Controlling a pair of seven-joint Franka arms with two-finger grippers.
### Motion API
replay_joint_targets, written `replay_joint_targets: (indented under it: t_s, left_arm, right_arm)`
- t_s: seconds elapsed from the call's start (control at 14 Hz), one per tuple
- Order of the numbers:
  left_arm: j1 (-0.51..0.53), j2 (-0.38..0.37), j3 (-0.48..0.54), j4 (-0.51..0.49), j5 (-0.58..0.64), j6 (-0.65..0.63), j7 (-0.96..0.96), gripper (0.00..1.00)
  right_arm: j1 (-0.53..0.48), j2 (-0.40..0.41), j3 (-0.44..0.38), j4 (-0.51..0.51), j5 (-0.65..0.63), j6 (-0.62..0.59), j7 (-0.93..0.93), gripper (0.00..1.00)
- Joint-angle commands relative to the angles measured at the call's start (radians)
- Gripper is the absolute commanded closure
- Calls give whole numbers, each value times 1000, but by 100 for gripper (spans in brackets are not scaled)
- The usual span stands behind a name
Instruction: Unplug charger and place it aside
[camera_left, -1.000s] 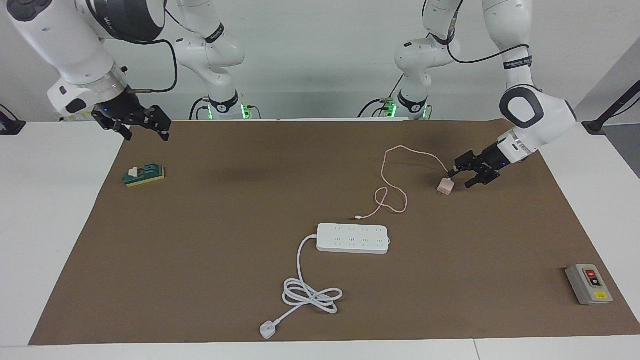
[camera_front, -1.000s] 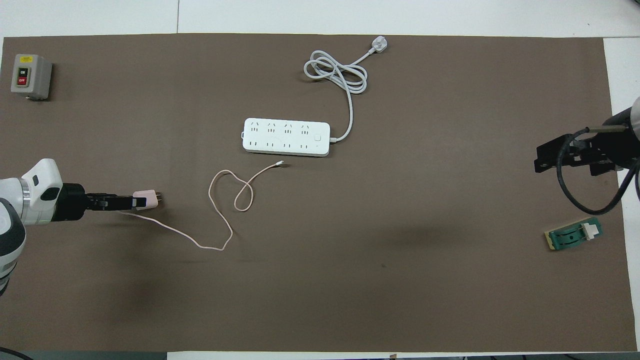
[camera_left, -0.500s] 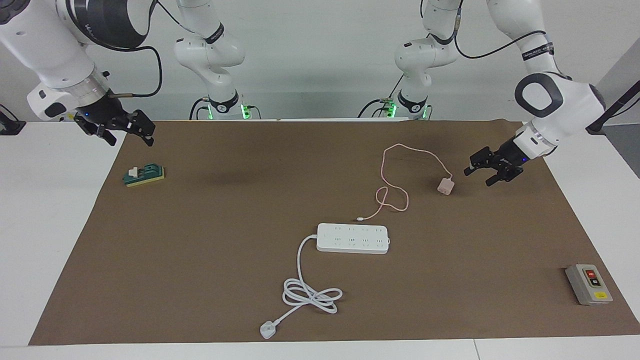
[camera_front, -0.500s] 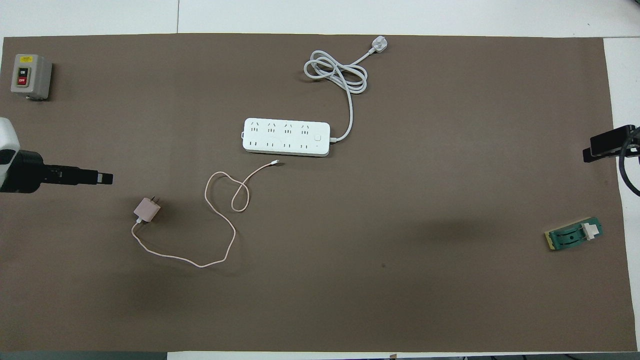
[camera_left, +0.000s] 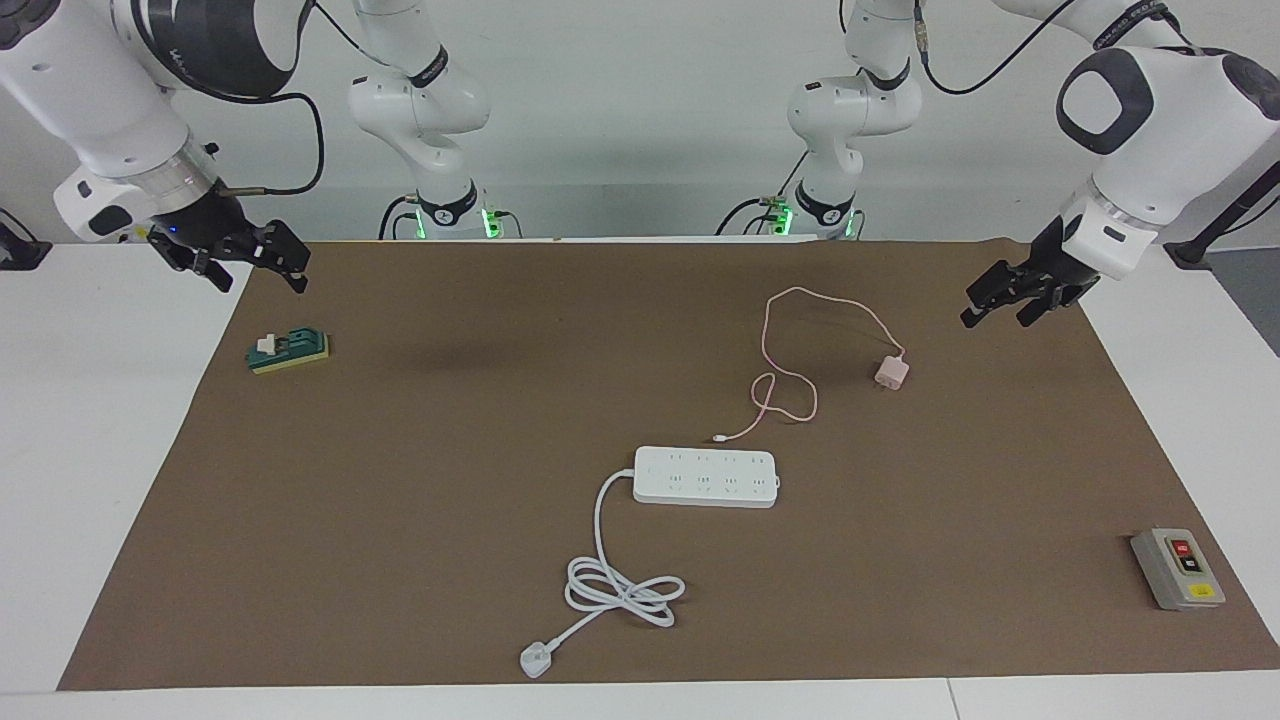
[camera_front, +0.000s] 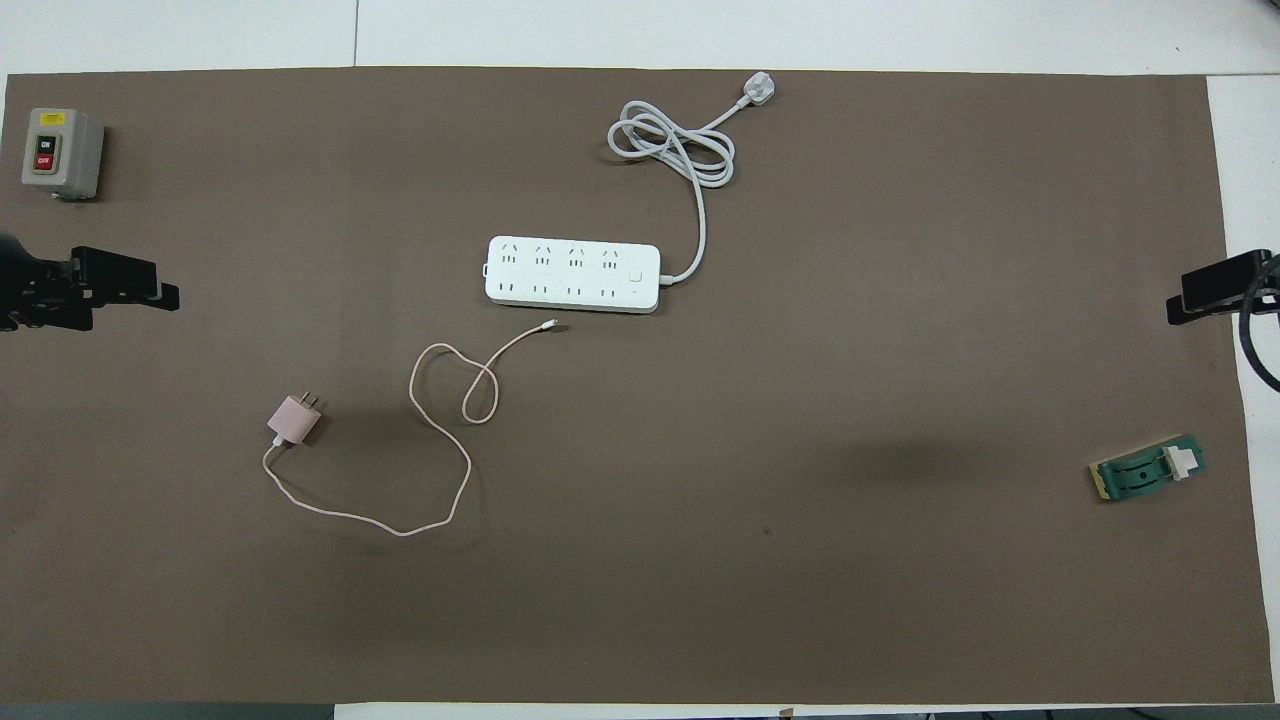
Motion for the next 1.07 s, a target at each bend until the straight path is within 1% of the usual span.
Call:
replay_joint_targets:
  t_s: [0.0,0.14,0.36,0.64,0.79,1.0]
  left_arm:
    - [-11,-10,10,37,119,-36,-81,0]
    - [-4,-14,17,72,158,-95,-58,0]
    - [4,-15,22,112,163,-165,94,0]
    - [-2,-7,14,148,150,-185,42,0]
    - [-7,-10,14,146,150,-205,39,0]
    - [3,-14,16,146,94,-197,63,0]
  right_arm:
    - [0,-12,2,-5,-11,0,-8,0]
    - [0,-10,2,-5,-11,0,-6,0]
    - [0,-12,2,-5,-11,0,-8,0]
    - [0,-10,2,-5,-11,0,-8,0]
    - [0,-10,2,-5,-11,-2,-8,0]
    - [0,-10,2,-5,-11,0,-6,0]
